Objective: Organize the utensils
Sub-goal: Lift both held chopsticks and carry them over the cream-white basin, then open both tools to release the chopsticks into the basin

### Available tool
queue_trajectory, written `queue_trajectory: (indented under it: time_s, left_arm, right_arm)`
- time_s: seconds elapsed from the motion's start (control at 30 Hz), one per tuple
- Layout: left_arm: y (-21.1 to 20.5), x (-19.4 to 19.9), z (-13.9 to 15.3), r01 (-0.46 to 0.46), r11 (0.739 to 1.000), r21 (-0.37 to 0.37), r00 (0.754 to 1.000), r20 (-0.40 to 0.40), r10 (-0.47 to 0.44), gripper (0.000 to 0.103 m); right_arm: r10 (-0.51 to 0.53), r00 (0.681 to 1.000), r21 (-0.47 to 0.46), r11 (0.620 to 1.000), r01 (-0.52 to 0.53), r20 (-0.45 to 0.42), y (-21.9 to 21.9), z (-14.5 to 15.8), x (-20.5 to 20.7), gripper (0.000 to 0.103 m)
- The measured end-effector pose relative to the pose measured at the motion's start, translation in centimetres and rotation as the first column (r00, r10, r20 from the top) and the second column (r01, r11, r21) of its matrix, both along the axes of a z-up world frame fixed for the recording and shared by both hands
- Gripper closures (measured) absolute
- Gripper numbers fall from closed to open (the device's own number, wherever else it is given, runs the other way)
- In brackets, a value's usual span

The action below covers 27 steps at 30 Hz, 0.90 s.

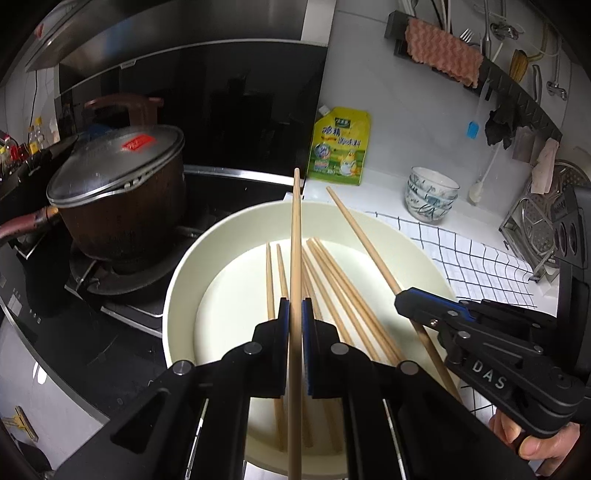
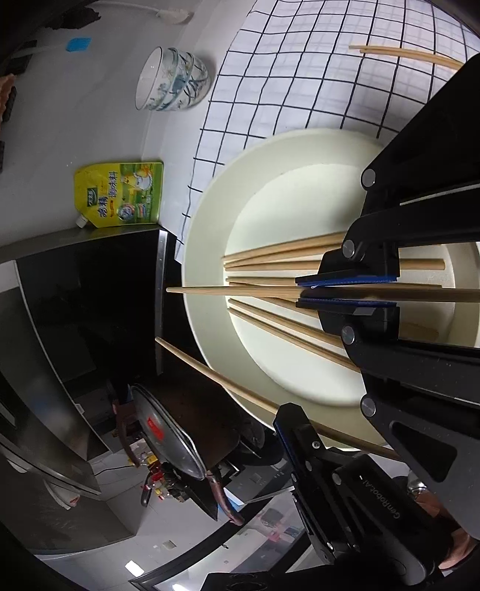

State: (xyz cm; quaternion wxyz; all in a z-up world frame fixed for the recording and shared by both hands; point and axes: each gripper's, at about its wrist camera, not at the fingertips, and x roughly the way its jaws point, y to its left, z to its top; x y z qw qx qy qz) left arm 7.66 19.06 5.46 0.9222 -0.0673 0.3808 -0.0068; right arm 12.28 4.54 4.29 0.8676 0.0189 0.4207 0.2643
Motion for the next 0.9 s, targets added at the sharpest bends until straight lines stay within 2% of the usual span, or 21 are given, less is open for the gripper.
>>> queue_trajectory:
  time_s: [0.3,0.57,0.6,0.63,0.67,0.73,0.9]
  left_arm:
    - [-0.5,1.3,-2.8,0.009,1.000,0.010,0.998,-0.062,-0.008,0.095]
    - [0.1,0.9,-2.7,-0.018,1.000,-0.008,0.998,-0.054,0.018,0.095]
    - [0.3,0.7,-2.5,-0.028,1.000,-0.009,0.999,-0.046,0.028,0.090]
    - [0.5,0.4,-2.3,-0.038,0.999,-0.010,0.999,-0.039,0.038,0.079]
    - [0.7,0.1,-2.0,-0.048,0.999,-0.011,0.998,-0.028,0.048,0.073]
    - [1.1,-0.4,-1.5,-0.070,0.998,-0.002,0.997,-0.008,0.070,0.050]
    - [1.5,-1.6,-0.2,-0.096,0.995,-0.002,0.995,0.017,0.096,0.048]
  right_arm:
    - [-0.022,0.998,-0.022,1.000,0.020,-0.062,0.2,-2.8,1.1,0.097]
    - [-0.043,0.998,-0.049,0.998,0.041,-0.053,-0.1,-2.9,1.1,0.096]
    - [-0.046,0.998,-0.057,0.997,0.044,-0.038,-0.1,-2.7,0.9,0.092]
    - [-0.052,0.998,-0.063,0.997,0.050,-0.028,-0.2,-2.5,0.8,0.083]
    - [-0.058,0.998,-0.064,0.996,0.057,-0.016,-0.3,-2.3,0.6,0.080]
    - [-0.067,0.998,-0.052,0.996,0.066,-0.004,-0.6,-1.9,0.3,0.079]
    - [-0.076,0.997,-0.022,0.997,0.076,0.001,-1.5,-1.0,-0.5,0.079]
